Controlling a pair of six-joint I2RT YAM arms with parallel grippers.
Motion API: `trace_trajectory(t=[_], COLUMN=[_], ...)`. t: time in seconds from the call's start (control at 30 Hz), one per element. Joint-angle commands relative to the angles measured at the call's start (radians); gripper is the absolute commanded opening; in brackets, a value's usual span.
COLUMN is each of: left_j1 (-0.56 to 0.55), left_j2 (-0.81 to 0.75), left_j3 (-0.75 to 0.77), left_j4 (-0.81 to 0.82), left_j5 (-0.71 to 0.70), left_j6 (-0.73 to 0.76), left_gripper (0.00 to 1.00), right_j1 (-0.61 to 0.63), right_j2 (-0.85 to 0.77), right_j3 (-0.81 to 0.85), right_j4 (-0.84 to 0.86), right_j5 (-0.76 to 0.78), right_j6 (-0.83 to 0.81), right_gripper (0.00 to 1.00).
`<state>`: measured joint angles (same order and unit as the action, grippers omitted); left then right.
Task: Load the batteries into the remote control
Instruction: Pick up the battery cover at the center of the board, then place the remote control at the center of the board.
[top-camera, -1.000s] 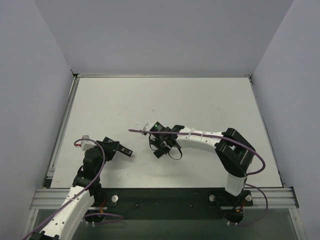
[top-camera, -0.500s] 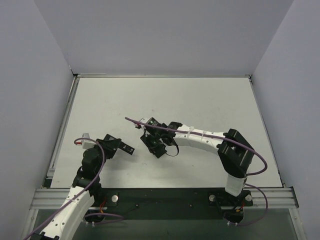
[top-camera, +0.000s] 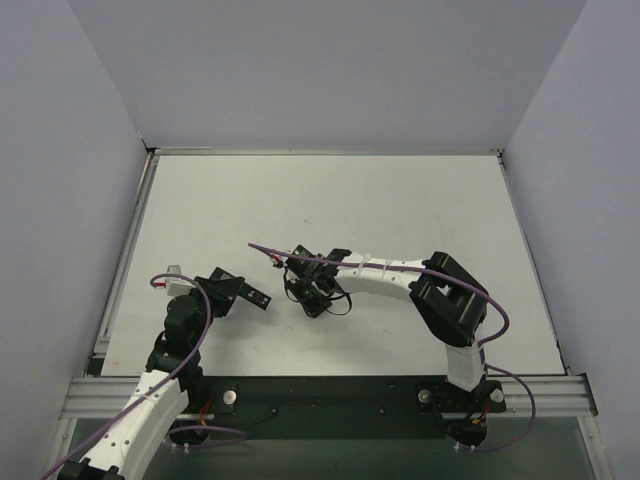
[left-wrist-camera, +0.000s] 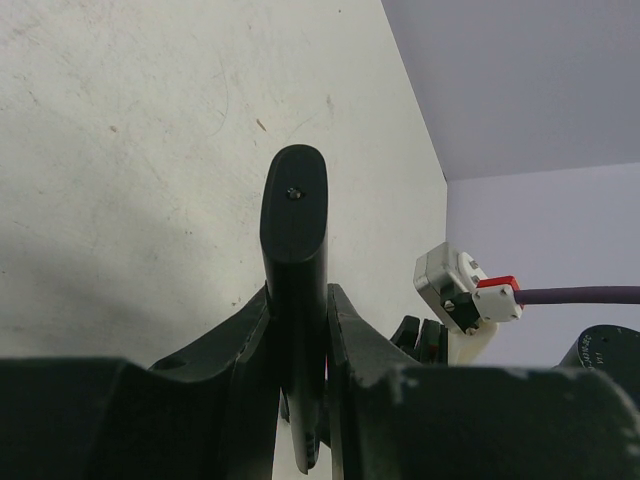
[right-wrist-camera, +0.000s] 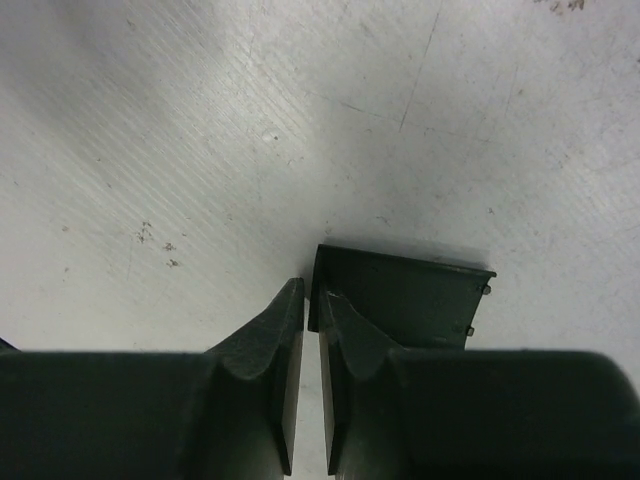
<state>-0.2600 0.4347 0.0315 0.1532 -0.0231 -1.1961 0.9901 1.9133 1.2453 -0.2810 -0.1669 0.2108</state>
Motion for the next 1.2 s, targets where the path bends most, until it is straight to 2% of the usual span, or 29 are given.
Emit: trace_trajectory(t=[0.0,0.07,0.27,0.47,0.63,0.67,0.8,1.0,1.03,1.07,1.17], left_j1=[0.005,0.005,0.007,0.002,-0.025,-0.031,-0.059,-0.110,-0.111,-0.114,-0.116], left_j2=[0.024,0.035,0.076,0.219,0.504,0.600,0.811,1.027,1.039,1.059,1.061], left_j3=[-0.122,-0.120,-0.124,-0.065,0.037,0.074,0.159,0.295,0.294,0.292,0.292], left_j4=[0.112,0.121,0.163,0.219,0.318,0.357,0.485,0.482,0.491,0.493,0.448], left_j5=[0.023,0.023,0.051,0.093,0.158,0.176,0.216,0.247,0.244,0.242,0.230], left_j6=[-0.003,-0.002,0.004,0.044,0.101,0.107,0.107,0.141,0.136,0.133,0.132], left_gripper=[0.00,0.00,0.00,0.00,0.00,0.00,0.00,0.15,0.19,0.29,0.41], right_j1=[-0.001,-0.002,-0.033,-0.059,-0.083,-0.094,-0.117,-0.143,-0.146,-0.148,-0.159], right_j2=[-0.003,-0.019,-0.135,-0.243,-0.368,-0.403,-0.480,-0.559,-0.566,-0.580,-0.602], right_j3=[0.028,0.023,-0.017,-0.082,-0.176,-0.187,-0.240,-0.290,-0.294,-0.299,-0.314], right_j4=[-0.034,-0.034,0.002,0.028,0.081,0.098,0.132,0.149,0.151,0.152,0.152], right_j5=[-0.003,-0.002,-0.014,0.027,0.089,0.098,0.106,0.102,0.102,0.102,0.102], right_j6=[0.012,0.009,-0.001,-0.014,-0.010,-0.010,-0.008,-0.022,-0.024,-0.025,-0.028], right_gripper=[0.04,0.00,0.00,0.00,0.00,0.00,0.00,0.00,0.00,0.00,0.00])
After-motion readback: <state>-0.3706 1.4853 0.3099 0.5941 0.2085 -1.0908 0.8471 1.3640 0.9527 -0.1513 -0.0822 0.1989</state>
